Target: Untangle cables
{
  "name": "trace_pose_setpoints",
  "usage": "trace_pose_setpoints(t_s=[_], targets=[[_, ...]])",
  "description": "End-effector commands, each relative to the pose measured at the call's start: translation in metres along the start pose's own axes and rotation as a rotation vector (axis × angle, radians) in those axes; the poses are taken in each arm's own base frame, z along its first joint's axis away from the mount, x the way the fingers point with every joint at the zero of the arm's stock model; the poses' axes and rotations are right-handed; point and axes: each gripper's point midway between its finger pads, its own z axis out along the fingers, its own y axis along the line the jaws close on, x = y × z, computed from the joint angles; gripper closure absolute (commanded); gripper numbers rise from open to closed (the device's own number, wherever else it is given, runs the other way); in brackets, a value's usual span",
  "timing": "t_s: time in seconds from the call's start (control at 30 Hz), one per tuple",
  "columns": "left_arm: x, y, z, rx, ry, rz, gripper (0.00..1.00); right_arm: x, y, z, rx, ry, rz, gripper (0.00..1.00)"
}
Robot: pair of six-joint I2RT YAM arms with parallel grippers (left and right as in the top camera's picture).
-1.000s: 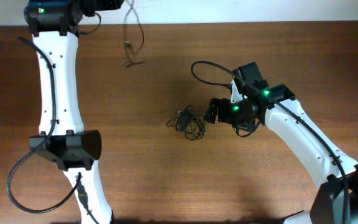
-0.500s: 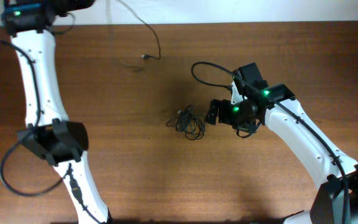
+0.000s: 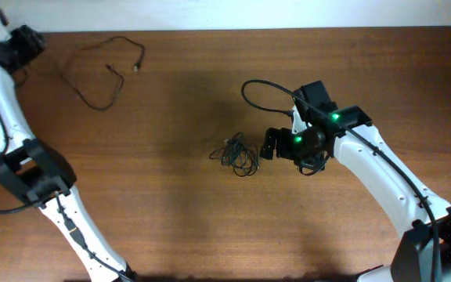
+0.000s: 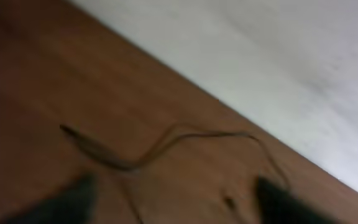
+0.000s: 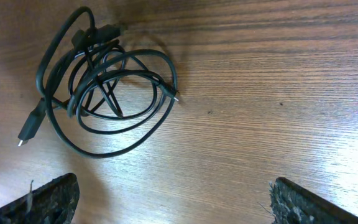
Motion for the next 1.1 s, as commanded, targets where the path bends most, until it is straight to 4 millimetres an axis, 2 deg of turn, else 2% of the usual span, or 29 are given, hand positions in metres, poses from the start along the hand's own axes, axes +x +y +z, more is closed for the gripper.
trace_pose_setpoints(t_s=[0.0, 0.17, 0.37, 0.57, 0.73, 0.83, 0.9, 1.03, 1.07], targets=[[-0.008, 0.04, -0.008, -0.074, -0.028, -0.032, 0.01, -0.001, -0.003, 0.002, 0.008, -0.005, 0.0, 0.01], [0.007, 0.043, -0.009, -0.065, 0.034, -0.062, 0.0, -0.003, -0.002, 0.002, 0.004, -0.012, -0.003, 0.01], [0.046, 0.026, 0.005, -0.108, 0.163, -0.067, 0.01, -0.003, -0.002, 0.002, 0.004, -0.012, -0.003, 0.01], [0.073, 0.034, 0.033, -0.25, 0.2, -0.044, 0.01, 0.0, -0.003, 0.002, 0.011, -0.001, 0.001, 0.01], [0.08, 0.063, 0.055, -0.336, 0.173, -0.035, 0.02, 0.003, -0.005, 0.002, 0.018, 0.013, 0.006, 0.01], [0.084, 0.076, 0.066, -0.339, 0.162, -0.042, 0.13, 0.003, -0.005, 0.002, 0.018, 0.013, 0.006, 0.01], [0.082, 0.081, 0.071, -0.338, 0.145, -0.042, 0.34, 0.003, -0.005, 0.002, 0.019, 0.013, 0.006, 0.01], [0.065, 0.083, 0.074, -0.327, 0.075, -0.032, 0.85, 0.003, -0.005, 0.002, 0.019, 0.013, 0.006, 0.01], [0.059, 0.081, 0.073, -0.323, 0.055, -0.027, 0.91, 0.003, -0.005, 0.002, 0.019, 0.013, 0.007, 0.01]])
